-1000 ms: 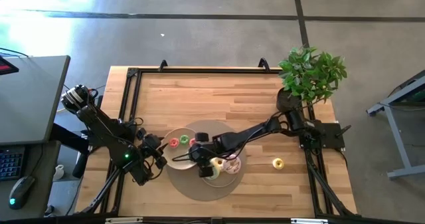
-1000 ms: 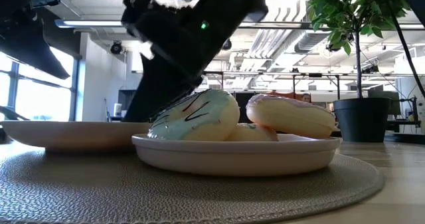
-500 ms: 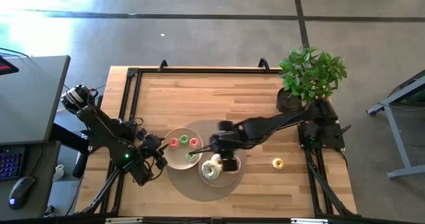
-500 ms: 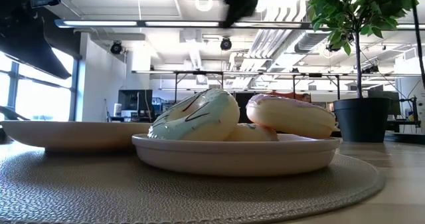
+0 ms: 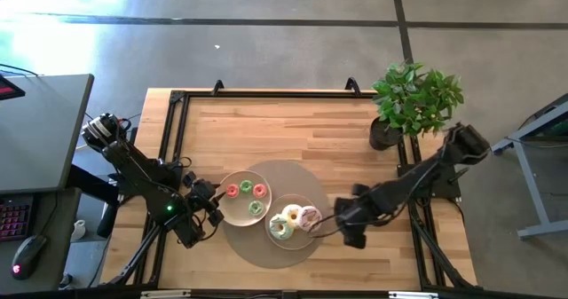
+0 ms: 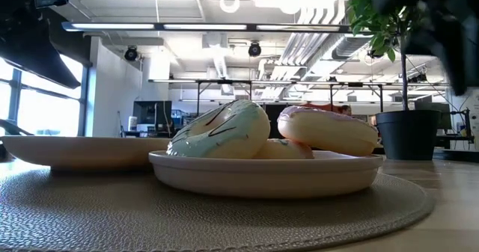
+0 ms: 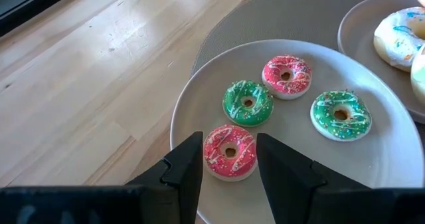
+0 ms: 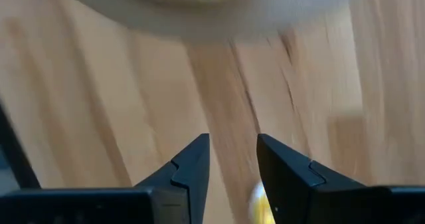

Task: Pick & Place donuts
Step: Put the small yellow donut on the top white plate, then return to Home Position

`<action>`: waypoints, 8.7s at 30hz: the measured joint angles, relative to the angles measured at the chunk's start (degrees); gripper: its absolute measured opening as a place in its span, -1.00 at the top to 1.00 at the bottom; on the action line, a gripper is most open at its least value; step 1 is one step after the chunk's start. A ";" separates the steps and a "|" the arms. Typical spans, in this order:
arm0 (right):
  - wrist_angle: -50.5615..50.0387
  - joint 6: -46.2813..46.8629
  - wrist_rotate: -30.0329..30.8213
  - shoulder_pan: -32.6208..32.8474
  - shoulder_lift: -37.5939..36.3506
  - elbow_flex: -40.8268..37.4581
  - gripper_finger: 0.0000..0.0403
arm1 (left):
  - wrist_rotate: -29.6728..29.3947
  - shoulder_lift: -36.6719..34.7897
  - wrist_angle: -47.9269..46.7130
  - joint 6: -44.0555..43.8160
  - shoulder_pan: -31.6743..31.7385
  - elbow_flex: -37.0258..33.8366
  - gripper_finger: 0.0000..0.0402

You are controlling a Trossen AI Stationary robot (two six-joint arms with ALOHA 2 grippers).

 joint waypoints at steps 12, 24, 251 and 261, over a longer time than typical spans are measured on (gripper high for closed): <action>13.35 23.04 -3.00 6.96 -5.35 -20.78 0.40 | -0.81 0.00 -0.01 0.00 0.00 0.00 0.31; 14.33 24.56 -0.71 7.27 -5.41 -23.33 0.64 | -1.08 0.00 -0.24 0.00 0.00 0.00 0.31; 55.74 -49.83 16.58 -16.34 -84.55 -62.21 0.44 | 35.80 -76.63 56.13 83.76 39.71 -42.75 0.31; 55.77 -49.83 16.58 -16.34 -84.55 -62.21 0.44 | 35.80 -76.63 56.15 83.75 39.71 -42.75 0.31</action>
